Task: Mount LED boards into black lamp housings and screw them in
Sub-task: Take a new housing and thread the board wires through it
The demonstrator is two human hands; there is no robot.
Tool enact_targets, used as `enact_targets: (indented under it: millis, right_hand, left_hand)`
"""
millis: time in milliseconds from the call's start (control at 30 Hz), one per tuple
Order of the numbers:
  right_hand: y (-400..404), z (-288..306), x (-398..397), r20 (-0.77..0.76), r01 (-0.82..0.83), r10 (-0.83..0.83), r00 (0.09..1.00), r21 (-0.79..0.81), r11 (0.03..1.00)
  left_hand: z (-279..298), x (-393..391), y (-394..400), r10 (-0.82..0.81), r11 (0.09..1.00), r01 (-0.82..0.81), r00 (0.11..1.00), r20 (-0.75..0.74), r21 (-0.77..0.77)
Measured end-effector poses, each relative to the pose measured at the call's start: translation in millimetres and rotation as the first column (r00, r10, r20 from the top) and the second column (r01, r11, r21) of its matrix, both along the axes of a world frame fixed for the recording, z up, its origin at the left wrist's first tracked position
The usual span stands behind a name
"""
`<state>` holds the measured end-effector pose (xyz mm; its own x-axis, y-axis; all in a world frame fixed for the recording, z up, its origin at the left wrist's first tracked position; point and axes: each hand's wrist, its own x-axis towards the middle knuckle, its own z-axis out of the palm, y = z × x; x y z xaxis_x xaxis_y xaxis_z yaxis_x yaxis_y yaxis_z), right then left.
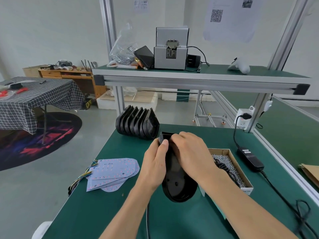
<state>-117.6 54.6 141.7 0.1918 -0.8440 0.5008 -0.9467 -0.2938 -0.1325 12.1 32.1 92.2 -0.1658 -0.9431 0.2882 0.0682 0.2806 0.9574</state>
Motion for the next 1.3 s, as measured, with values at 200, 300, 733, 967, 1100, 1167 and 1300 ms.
enact_targets:
  millis: [200,300,733,967,1100,1167,1300]
  right_hand:
    - [-1,-8,-4,0.33,0.014,-0.002,0.944,-0.034,0.999]
    - [2,-15,-8,0.549,-0.037,0.005,0.836,0.046,0.998]
    - [4,-19,3,0.537,0.044,0.01,0.844,-0.088,0.995]
    - [12,-37,4,0.417,0.045,-0.001,0.909,-0.097,0.994]
    - [17,-42,5,0.212,0.163,-0.125,0.969,-0.176,0.971]
    - [20,-42,7,0.121,0.22,-0.199,0.973,-0.199,0.955]
    - [26,-49,11,0.1,0.22,-0.205,0.974,-0.179,0.959]
  left_hand:
    - [9,0,-2,0.003,0.999,-0.001,0.999,0.049,-0.047]
    - [7,4,-3,0.017,1.0,-0.017,1.0,0.013,-0.018]
    - [5,0,10,0.018,0.996,-0.012,0.998,0.067,-0.094]
    - [-3,2,9,0.029,0.996,-0.027,0.999,0.016,-0.082]
    - [-5,0,7,0.033,0.998,-0.034,0.999,-0.032,-0.052]
    - [-4,-2,6,0.029,0.998,-0.031,0.998,-0.047,-0.055]
    - [0,-3,6,0.019,0.997,-0.023,0.998,-0.056,-0.078]
